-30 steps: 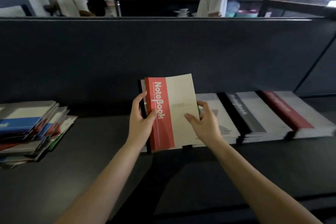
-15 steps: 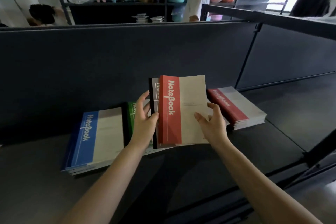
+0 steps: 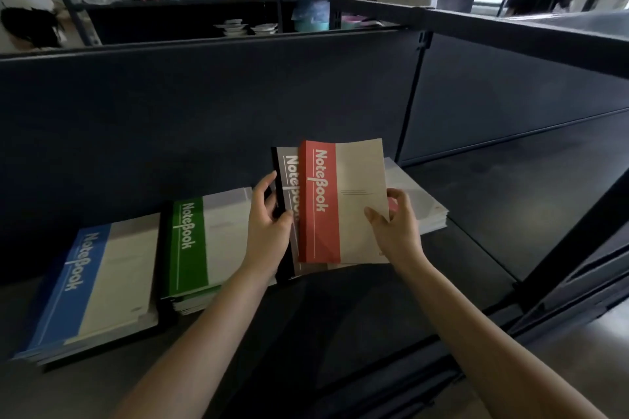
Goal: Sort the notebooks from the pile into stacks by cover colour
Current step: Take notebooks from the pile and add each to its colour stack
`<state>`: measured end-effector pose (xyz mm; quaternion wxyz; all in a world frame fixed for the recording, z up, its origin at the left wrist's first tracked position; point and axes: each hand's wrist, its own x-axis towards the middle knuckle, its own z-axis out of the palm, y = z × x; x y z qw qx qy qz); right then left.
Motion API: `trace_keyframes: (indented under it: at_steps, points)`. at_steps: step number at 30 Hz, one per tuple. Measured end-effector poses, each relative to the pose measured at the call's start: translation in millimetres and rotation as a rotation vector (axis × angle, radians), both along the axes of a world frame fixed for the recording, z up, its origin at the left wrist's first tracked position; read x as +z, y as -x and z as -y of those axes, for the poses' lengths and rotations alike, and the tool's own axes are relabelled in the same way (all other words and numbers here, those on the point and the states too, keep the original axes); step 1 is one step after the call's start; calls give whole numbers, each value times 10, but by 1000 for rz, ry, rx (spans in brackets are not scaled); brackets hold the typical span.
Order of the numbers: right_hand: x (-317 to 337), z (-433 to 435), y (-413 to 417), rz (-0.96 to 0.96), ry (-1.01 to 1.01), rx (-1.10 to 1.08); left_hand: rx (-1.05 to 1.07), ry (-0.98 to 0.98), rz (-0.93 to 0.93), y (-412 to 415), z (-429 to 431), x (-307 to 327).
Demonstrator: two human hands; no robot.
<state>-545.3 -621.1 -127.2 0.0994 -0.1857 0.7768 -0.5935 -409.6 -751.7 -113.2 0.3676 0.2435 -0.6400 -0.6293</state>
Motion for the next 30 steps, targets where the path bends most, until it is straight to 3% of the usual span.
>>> trace_keyframes:
  at_steps: [7,14,18,20,22,25,27,30]
  points:
    - [-34,-231,465,-9,-114,-34,124,14,97,321,-77,-81]
    - [3,-373,968,-77,-232,-124,289,169,245,497,-12,-152]
    - [-32,-341,1207,-210,-425,-110,326,328,466,586,16,-156]
    - [-70,-296,1291,-249,-543,-91,223,483,475,636,-5,-159]
    - [-86,-251,1335,-284,-627,-76,-13,655,552,689,-49,-150]
    - [-95,-182,1385,-404,-705,-33,-320,815,934,766,-114,-174]
    - [-98,-142,1403,-457,-759,4,-347,865,1102,807,-135,-237]
    - [-128,-89,1407,-474,-756,55,-273,849,1197,826,-97,-308]
